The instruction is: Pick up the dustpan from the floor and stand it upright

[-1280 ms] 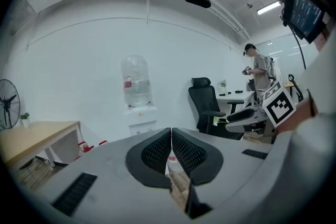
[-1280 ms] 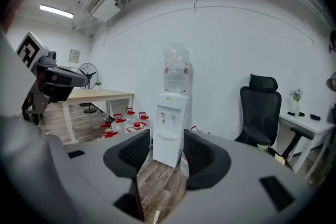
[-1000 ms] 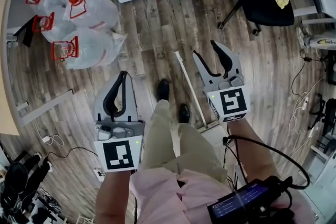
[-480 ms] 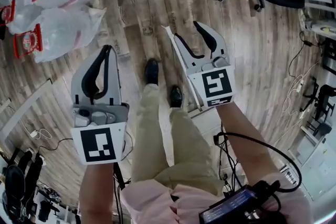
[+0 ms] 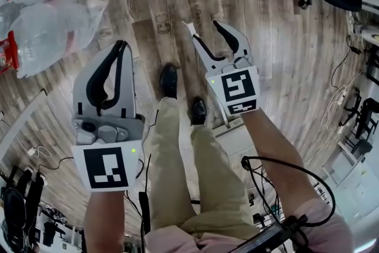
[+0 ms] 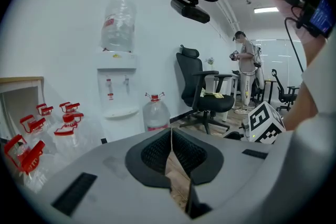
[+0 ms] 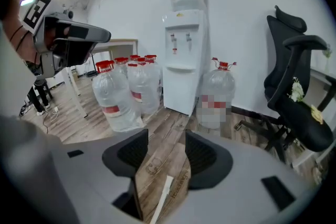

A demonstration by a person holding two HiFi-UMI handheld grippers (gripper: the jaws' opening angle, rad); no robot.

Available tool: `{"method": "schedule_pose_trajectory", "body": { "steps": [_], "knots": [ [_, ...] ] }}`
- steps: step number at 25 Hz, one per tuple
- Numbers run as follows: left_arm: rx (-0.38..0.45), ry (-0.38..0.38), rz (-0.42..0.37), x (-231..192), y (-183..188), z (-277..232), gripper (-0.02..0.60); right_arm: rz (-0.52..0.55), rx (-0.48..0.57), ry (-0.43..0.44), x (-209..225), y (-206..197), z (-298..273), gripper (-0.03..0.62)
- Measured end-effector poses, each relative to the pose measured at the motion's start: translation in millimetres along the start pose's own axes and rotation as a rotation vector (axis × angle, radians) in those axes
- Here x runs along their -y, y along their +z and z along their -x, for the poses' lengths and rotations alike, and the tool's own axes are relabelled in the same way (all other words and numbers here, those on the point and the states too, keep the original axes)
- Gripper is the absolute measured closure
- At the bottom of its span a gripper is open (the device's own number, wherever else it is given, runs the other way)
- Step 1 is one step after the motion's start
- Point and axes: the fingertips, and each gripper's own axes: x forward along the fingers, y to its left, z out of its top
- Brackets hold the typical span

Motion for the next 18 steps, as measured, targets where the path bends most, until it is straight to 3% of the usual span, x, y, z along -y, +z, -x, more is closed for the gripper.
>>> {"method": "schedule_pose_trajectory", "body": {
  "steps": [18],
  "knots": [
    [-0.038, -0.019, -0.018, -5, -92, -48, 0.566, -0.019, -0.113, 0.010, 0, -98, -86, 0.373]
  ]
}}
